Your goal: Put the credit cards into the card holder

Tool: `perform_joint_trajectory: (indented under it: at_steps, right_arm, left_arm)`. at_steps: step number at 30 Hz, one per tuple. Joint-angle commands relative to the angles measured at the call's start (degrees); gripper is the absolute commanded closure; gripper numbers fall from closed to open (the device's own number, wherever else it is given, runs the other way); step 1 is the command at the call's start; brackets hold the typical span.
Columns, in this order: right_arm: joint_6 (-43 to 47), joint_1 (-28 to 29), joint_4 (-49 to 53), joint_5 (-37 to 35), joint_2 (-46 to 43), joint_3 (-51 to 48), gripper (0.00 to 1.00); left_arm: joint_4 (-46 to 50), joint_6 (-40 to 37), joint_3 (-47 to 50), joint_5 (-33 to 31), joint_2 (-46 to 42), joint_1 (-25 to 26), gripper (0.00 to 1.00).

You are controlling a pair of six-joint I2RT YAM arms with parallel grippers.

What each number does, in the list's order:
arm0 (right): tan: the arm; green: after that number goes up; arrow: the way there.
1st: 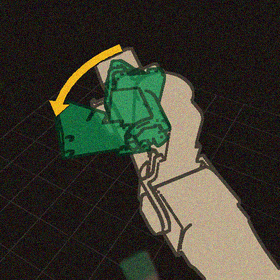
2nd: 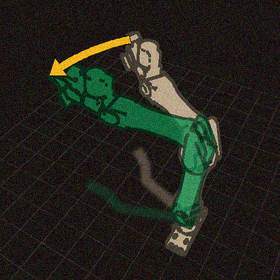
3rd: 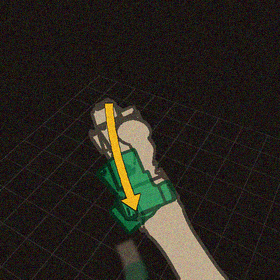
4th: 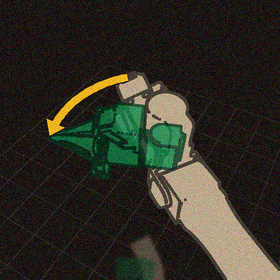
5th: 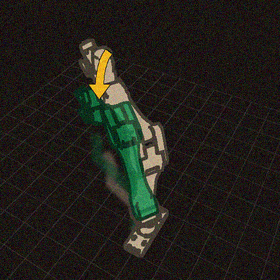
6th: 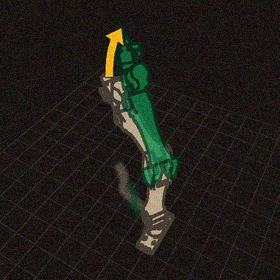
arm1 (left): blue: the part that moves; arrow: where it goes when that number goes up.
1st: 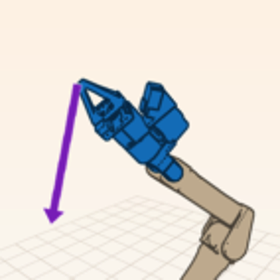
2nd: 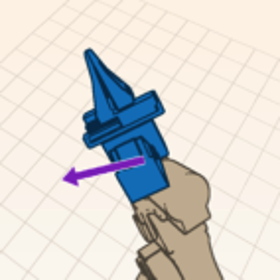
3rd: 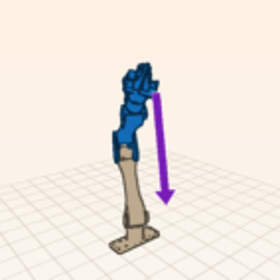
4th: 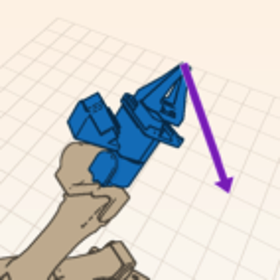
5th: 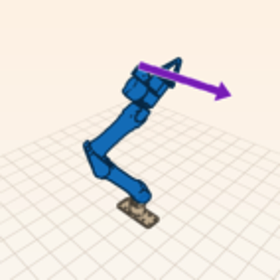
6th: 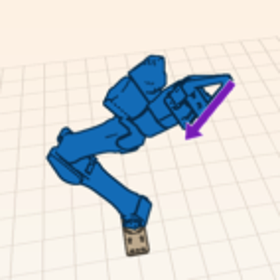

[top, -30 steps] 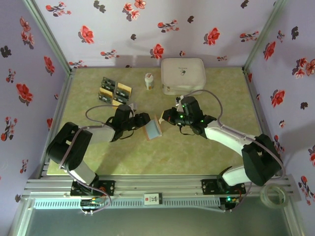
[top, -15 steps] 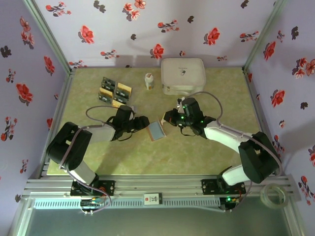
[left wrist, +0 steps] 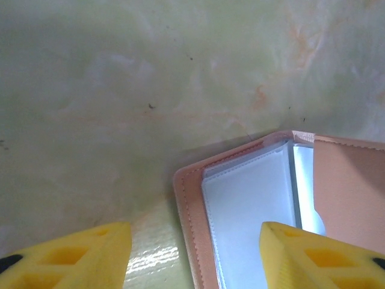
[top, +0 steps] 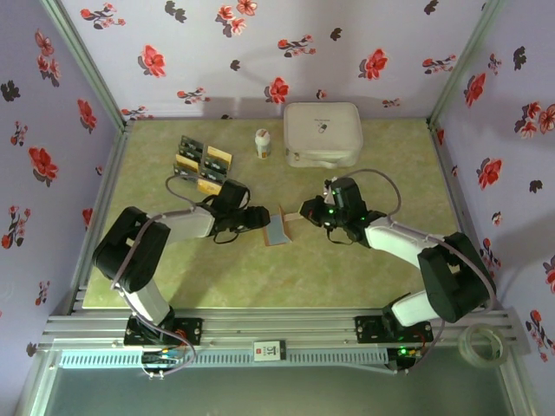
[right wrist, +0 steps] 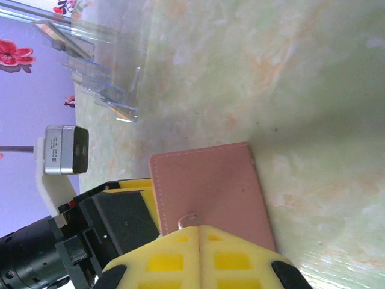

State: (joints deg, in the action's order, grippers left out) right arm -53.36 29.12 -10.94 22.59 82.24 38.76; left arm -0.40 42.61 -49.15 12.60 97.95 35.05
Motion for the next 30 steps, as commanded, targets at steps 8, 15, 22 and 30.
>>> perform_joint_trajectory:
  at_steps: [8, 15, 22, 30]
  right_arm:
    - [1.2, -4.0, -1.6, 1.3, -2.1, -4.3, 1.0]
    - [1.9, -5.6, -2.3, 1.6, -2.0, -6.3, 1.0]
    - [2.5, -7.2, -3.0, 2.0, -1.1, -7.7, 1.0]
    - [3.9, -8.9, -4.7, 2.2, 3.1, -8.9, 1.0]
  left_arm:
    - [4.8, -2.7, -4.3, -1.7, 3.1, 1.4, 0.38]
    - [5.8, -3.0, -5.7, -1.7, 4.0, 2.2, 0.38]
    - [5.7, -3.1, -6.1, -1.7, 4.2, 2.6, 0.39]
    - [3.7, -3.1, -5.3, -1.4, 3.3, 2.8, 0.47]
